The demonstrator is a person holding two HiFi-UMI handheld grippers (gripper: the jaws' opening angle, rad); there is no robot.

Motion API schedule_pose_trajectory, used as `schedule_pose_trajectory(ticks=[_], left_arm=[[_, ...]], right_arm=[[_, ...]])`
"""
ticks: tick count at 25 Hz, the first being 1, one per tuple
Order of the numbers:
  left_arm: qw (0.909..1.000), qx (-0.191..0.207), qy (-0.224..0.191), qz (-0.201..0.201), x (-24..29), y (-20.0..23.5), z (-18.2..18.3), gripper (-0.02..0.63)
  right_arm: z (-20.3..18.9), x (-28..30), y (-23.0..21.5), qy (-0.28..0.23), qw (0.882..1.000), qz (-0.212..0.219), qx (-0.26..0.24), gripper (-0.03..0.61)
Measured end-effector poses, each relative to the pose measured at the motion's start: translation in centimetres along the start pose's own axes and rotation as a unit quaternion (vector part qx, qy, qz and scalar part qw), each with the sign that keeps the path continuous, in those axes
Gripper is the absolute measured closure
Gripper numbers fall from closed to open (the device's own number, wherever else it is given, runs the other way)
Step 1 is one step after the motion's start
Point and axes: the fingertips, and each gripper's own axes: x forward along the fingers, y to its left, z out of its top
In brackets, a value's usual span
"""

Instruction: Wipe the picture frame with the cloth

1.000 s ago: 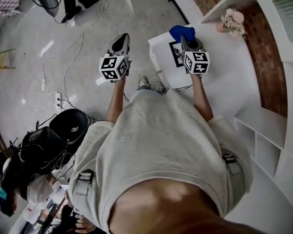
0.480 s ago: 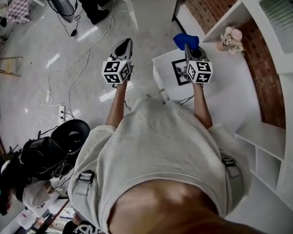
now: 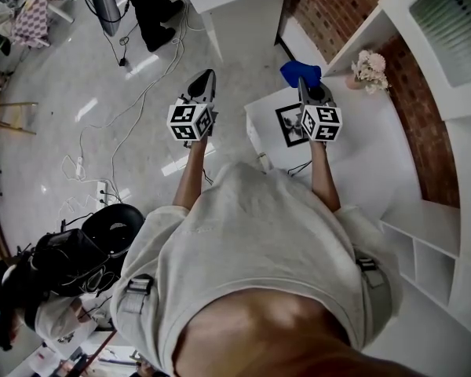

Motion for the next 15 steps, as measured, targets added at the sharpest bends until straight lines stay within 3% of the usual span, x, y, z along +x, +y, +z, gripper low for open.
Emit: schedule_pose_trajectory(ticks=[15], left_arm=[[1.0, -0.006, 0.0, 0.005, -1.2, -0.1, -0.7, 0.598]], right_arm=[[0.6, -0.7, 0.7, -0.006, 1.0, 0.002, -0.006, 0.522]])
